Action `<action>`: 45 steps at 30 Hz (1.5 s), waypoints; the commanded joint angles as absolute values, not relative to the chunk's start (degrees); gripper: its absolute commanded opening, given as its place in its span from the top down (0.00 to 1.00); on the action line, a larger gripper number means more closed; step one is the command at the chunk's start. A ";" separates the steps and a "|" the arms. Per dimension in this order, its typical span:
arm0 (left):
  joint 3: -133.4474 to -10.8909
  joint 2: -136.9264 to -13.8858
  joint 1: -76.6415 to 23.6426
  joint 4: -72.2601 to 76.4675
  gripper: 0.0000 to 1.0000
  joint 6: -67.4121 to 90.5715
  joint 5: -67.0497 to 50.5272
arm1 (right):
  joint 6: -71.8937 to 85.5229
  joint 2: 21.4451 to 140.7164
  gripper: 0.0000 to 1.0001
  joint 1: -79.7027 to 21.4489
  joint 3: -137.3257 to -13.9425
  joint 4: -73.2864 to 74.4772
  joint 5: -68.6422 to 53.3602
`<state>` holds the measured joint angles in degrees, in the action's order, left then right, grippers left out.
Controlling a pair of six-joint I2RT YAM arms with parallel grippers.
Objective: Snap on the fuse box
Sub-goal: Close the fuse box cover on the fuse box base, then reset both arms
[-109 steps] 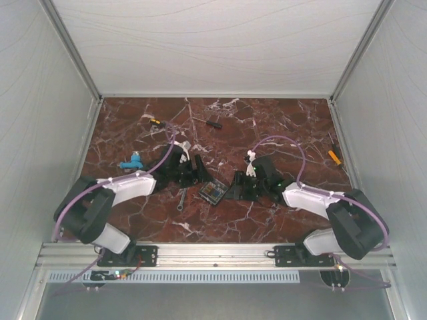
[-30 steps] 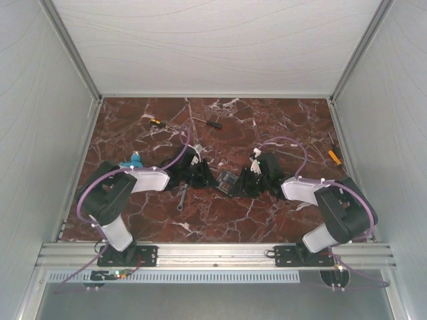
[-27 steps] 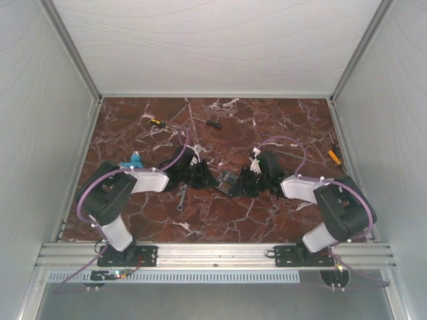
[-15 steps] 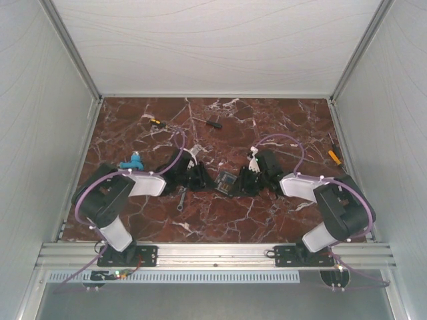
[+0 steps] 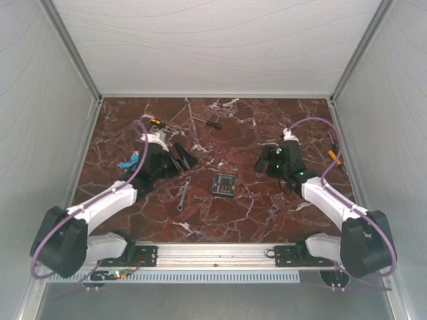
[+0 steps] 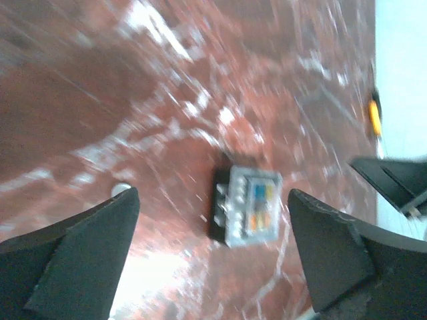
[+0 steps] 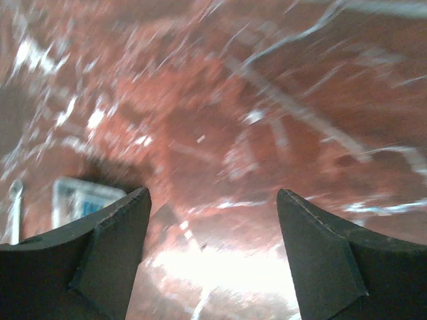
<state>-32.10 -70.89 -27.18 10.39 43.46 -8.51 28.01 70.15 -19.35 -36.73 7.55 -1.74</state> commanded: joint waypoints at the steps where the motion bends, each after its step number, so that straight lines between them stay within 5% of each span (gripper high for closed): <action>1: -29.72 -64.20 -20.93 9.97 0.04 39.56 7.29 | 25.63 65.38 0.25 -17.37 -34.57 1.71 18.14; 5: -26.85 -58.81 -14.37 11.51 0.01 36.22 16.19 | 18.23 62.02 0.19 -16.79 -27.75 -13.72 27.02; 9: -21.80 -54.94 -9.97 16.37 0.01 34.27 27.74 | 11.89 62.73 0.02 -13.74 -19.68 -31.83 26.95; 12: -17.41 -52.84 -7.36 23.56 0.01 29.86 33.92 | 6.32 68.53 0.02 -13.35 -20.33 -37.22 28.67; 21: -2.21 -69.73 -5.16 73.22 0.01 10.36 30.49 | -3.98 88.08 0.02 -10.56 -14.21 -69.32 20.34; 30: -4.77 -90.19 -1.65 94.25 0.01 2.29 4.90 | 0.54 90.24 0.02 -1.07 -18.81 -60.16 -2.38; 36: -13.47 -88.47 0.97 74.02 0.01 4.34 -0.94 | 0.70 89.96 0.02 -0.91 -19.16 -58.81 -2.42; 45: -13.01 -89.00 1.20 76.09 0.00 4.36 -1.05 | 0.70 89.99 0.02 -0.86 -19.32 -58.54 -2.50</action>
<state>-12.23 -88.99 0.82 74.15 4.51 0.78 0.36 89.78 -1.15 -18.39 -57.04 -1.80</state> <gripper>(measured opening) 0.994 0.980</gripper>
